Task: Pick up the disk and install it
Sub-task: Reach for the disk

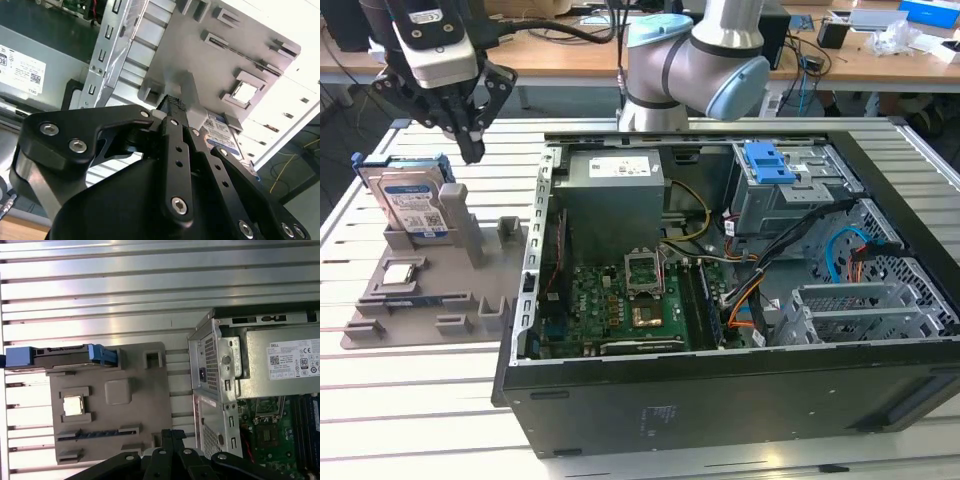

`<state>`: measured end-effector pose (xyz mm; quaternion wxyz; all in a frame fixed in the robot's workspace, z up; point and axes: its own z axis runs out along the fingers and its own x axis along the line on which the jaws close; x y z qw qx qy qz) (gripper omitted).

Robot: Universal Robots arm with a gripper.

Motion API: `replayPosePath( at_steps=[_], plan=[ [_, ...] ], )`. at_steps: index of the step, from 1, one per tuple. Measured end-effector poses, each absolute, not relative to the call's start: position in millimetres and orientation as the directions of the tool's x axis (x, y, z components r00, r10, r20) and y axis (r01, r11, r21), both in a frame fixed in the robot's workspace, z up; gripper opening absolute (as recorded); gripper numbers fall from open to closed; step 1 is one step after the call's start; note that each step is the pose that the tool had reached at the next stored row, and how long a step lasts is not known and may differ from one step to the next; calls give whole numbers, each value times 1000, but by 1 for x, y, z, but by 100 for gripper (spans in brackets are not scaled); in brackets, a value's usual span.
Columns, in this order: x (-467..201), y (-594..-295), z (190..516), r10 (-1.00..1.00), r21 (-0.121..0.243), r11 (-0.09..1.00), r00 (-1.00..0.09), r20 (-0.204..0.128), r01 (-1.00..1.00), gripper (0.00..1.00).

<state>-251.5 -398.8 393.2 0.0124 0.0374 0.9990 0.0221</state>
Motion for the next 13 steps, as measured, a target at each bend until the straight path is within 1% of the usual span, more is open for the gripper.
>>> replayPosePath(
  at_steps=[13],
  plan=[
    [-316, -393, 392, 75, 45, 996, -997, -23, 74, 11]
  ],
)
